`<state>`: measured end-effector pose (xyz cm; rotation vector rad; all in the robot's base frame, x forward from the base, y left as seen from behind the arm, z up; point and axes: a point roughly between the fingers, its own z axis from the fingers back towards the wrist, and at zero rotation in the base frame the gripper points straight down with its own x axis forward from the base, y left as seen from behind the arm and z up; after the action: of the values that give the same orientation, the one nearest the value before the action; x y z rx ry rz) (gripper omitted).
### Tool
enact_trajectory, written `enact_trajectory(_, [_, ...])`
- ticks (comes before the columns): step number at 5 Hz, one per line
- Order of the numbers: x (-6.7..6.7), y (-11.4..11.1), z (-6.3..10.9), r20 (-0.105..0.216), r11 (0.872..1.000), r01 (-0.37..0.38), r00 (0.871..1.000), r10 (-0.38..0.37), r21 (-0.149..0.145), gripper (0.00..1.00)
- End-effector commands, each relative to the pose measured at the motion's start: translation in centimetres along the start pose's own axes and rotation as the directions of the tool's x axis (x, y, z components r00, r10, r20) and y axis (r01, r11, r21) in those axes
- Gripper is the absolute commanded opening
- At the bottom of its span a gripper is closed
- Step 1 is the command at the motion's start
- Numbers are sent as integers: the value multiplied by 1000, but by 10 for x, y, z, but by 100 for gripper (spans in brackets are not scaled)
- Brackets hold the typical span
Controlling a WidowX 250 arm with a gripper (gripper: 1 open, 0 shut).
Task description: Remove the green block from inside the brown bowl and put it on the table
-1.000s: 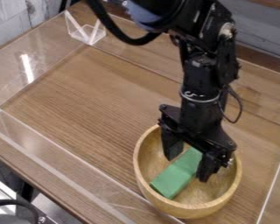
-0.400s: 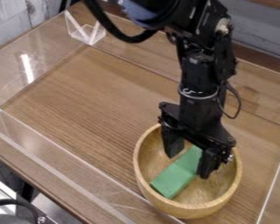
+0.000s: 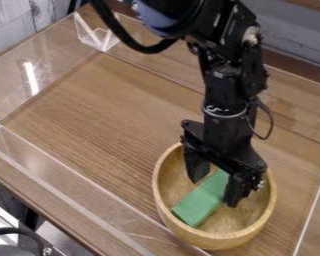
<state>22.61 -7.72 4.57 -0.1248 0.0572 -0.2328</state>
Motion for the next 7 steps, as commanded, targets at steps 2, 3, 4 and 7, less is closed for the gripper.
enact_trajectory(2, [7,4,-6,47,1000,7,999,-7,-1,100])
enact_trajectory(3, [7,5,-12,49,1000,6,999,-6,1,100])
enact_trajectory(4, [7,5,-15,53,1000,1,999,-1,1,0])
enact_trajectory(7, [4,1,-1,41,1000,-14,999,14,-9,0])
